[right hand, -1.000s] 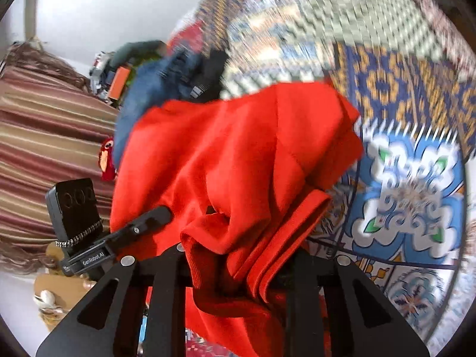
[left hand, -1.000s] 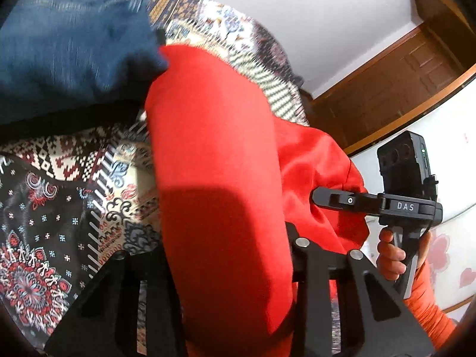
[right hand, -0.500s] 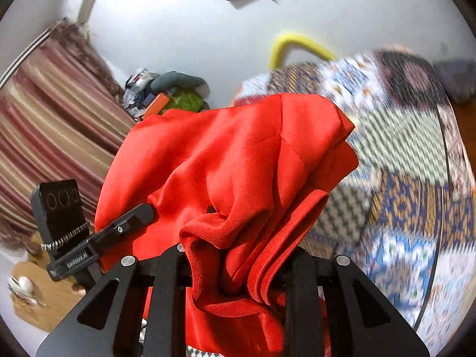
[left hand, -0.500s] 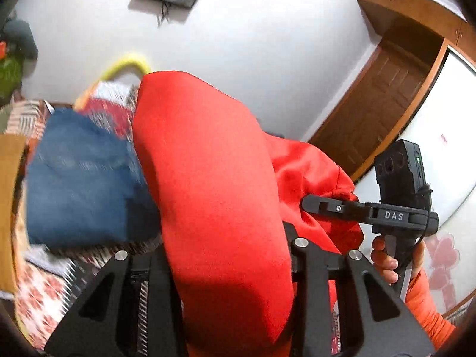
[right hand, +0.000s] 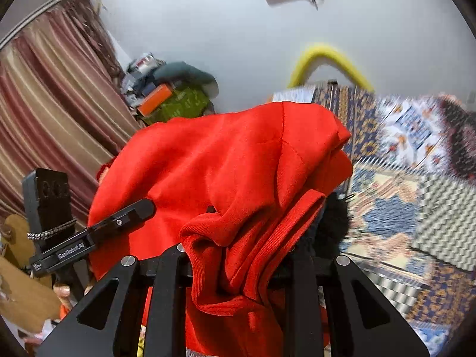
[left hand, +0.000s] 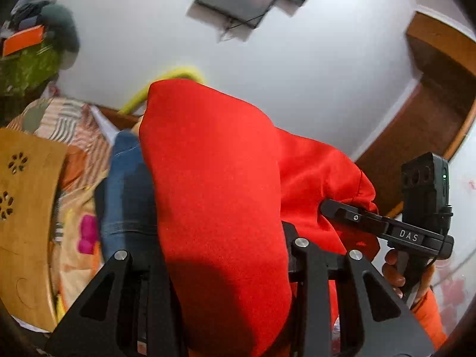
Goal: Fold large clothes
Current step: 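Place the red bundle onto the folded jeans and open both grippers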
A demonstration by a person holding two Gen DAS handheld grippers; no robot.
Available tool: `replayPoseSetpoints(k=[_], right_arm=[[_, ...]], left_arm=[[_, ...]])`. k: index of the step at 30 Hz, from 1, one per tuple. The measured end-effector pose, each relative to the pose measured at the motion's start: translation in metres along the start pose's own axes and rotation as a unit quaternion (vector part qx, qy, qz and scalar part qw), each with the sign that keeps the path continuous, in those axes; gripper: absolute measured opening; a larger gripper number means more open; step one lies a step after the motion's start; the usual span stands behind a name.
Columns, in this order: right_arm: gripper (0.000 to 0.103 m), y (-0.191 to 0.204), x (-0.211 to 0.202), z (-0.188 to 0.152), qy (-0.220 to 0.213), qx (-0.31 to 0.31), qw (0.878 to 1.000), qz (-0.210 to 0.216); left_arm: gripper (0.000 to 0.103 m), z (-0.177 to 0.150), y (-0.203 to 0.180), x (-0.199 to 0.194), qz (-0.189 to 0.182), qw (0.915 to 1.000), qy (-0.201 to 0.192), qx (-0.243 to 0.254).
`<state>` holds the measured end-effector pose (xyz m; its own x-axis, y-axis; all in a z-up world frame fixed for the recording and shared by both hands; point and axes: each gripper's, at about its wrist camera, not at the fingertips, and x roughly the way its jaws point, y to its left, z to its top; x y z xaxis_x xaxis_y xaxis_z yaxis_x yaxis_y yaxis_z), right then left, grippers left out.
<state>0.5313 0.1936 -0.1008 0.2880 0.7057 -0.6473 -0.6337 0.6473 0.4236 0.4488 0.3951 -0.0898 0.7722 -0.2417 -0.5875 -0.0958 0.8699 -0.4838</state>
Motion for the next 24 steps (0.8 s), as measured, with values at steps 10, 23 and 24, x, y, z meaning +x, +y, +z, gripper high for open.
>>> replayPoseSetpoints(k=[10,23,24], right_arm=[[0.066,-0.05,0.067,-0.046,0.046,0.033,0.997,-0.047],[0.066,-0.004,-0.002,-0.058,-0.043,-0.081,0.952,-0.292],[0.066,0.0,-0.004,-0.061,-0.042,-0.081,0.955,-0.281]], left_arm=[[0.066,-0.04,0.068,0.043,0.064,0.9948,0.07,0.037],[0.08,-0.071,0.038,-0.012,0.177,0.9776,0.047,0.104],[0.08,-0.073,0.038,-0.017,0.175,0.9785,0.048,0.098]])
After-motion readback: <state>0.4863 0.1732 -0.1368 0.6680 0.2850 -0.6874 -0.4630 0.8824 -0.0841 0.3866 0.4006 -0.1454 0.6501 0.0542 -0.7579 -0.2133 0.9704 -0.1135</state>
